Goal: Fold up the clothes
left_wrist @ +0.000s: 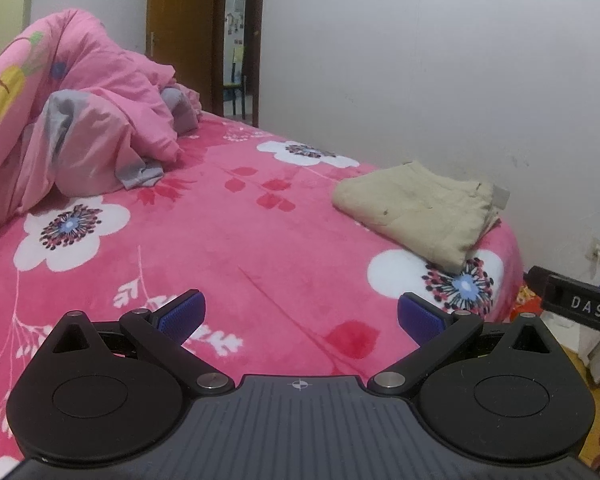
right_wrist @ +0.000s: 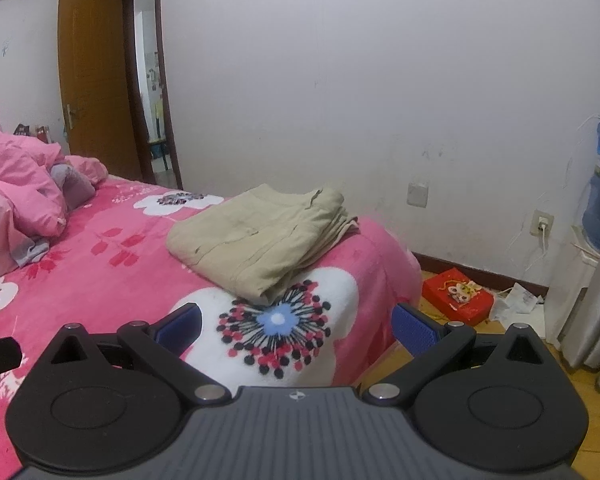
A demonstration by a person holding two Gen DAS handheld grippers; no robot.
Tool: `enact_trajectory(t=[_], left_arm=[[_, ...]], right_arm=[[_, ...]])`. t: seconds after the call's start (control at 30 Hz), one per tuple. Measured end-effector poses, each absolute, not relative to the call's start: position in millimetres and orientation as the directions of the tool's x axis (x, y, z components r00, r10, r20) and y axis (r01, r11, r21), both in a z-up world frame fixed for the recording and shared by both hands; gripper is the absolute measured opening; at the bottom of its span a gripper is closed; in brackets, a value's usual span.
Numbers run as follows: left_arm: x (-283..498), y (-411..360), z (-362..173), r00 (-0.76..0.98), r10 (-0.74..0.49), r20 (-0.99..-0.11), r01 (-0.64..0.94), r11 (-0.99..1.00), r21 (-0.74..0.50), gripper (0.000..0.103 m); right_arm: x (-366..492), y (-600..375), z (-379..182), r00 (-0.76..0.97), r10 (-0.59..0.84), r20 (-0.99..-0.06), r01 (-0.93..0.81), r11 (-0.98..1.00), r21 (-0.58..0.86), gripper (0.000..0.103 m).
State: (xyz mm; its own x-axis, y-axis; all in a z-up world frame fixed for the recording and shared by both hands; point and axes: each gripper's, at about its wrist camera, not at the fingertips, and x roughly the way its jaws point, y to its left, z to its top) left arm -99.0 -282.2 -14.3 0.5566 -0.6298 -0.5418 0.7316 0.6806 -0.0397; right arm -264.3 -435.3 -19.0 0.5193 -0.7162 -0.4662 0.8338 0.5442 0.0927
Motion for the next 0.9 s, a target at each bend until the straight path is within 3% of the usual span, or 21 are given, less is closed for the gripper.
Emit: enact_trajectory(t=[0.7,0.9], left_arm=[[-69.9,-313.1,-25.5,0.504,-0.647,-0.573,0.741,0.664,-0.098,0.103],[-60.1,-317.6,-26.2,0.516,-0.628,-0.583,0.723,0.684,-0.097,0.103]], right_arm=[[-254.4,-462.7,-10.2,0.63,-0.7,-0.335,0.746,0.666,0.011,0.103],[-245.9,-468.9,-22.9,0.635,-0.681,-0.365,0.736,0.676,0.02,0.103]])
